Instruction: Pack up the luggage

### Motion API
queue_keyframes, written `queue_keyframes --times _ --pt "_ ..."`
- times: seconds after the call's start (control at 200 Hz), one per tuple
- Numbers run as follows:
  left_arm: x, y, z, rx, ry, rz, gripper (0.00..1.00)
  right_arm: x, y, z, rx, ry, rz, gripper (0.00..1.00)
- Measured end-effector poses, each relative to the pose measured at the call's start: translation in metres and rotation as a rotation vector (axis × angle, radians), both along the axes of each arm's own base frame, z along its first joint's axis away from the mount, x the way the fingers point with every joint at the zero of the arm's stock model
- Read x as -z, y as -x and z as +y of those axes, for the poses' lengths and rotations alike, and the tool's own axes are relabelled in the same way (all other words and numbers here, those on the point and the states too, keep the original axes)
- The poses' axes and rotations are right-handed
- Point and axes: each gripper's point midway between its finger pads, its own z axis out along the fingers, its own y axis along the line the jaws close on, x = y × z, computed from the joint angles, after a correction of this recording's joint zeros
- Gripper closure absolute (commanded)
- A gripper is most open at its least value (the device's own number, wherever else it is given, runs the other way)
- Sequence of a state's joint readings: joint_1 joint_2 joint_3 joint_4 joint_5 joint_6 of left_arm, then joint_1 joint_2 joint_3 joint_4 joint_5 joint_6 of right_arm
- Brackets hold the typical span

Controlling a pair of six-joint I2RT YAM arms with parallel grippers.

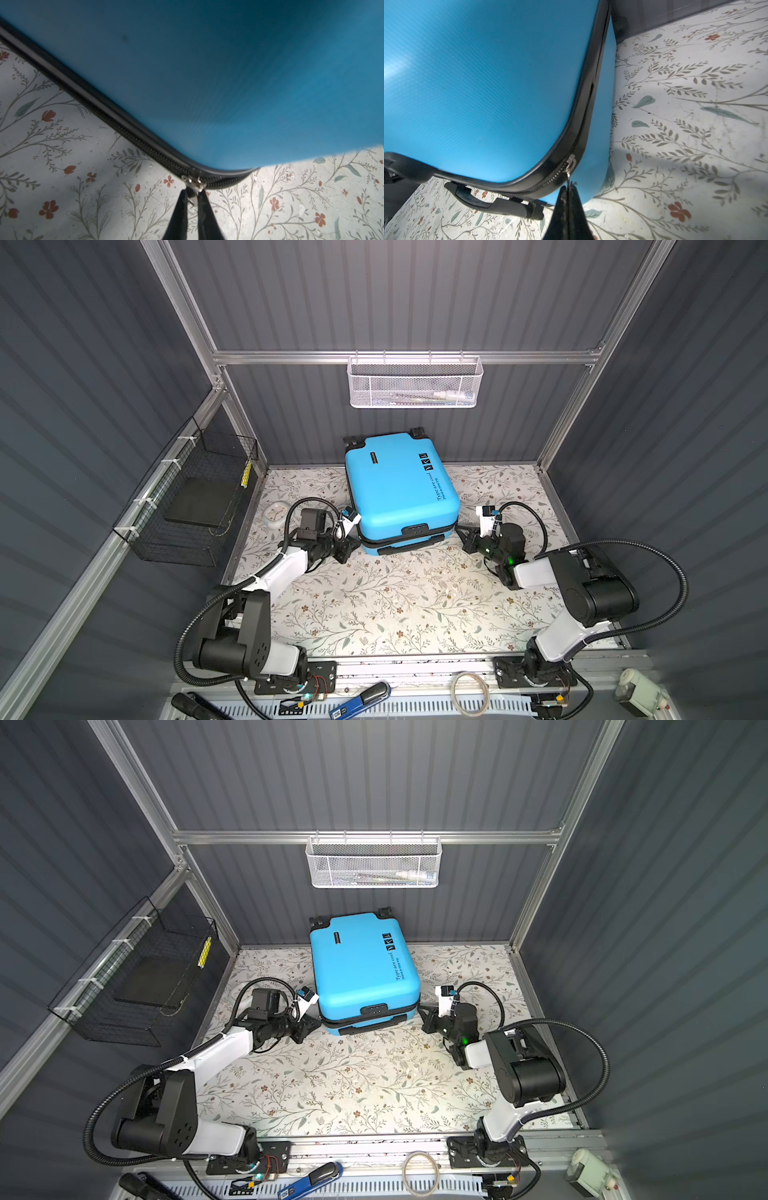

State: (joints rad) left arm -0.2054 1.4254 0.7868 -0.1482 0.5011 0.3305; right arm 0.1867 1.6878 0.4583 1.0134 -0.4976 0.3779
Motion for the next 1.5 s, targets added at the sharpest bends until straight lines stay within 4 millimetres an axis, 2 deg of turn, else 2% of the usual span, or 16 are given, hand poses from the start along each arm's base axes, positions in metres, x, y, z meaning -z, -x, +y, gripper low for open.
queue_keyframes --times 0.38,0.475,0.97,1.095,1.14,1.2,1.346,1.496 --pt "0.000 0.000 0.001 -0.014 0.004 0.012 0.94 0.000 0.000 0.001 -0.002 0.000 0.000 1.00" --pt "-0.001 0.001 0.001 -0.021 0.009 0.017 1.00 0.000 0.000 0.001 -0.002 0.000 0.000 1.00" --pt "-0.027 0.006 -0.002 -0.029 0.061 -0.014 1.00 -0.001 0.003 0.003 -0.001 0.008 0.015 1.00" --pt "-0.033 0.000 0.002 -0.065 0.052 -0.062 0.68 0.000 0.005 0.005 -0.010 0.012 0.020 1.00" --pt "-0.034 -0.001 0.006 -0.091 0.052 -0.080 0.62 0.000 0.005 0.006 -0.012 0.012 0.020 1.00" --pt "-0.032 0.002 0.011 -0.119 0.044 -0.102 0.58 0.000 0.005 0.006 -0.013 0.014 0.019 1.00" --pt "-0.020 0.005 0.018 -0.184 0.009 -0.131 0.56 0.001 0.004 0.007 -0.015 0.019 0.023 1.00" --pt "-0.006 0.023 0.004 -0.213 -0.056 -0.197 0.56 0.001 0.004 0.007 -0.016 0.019 0.026 1.00"
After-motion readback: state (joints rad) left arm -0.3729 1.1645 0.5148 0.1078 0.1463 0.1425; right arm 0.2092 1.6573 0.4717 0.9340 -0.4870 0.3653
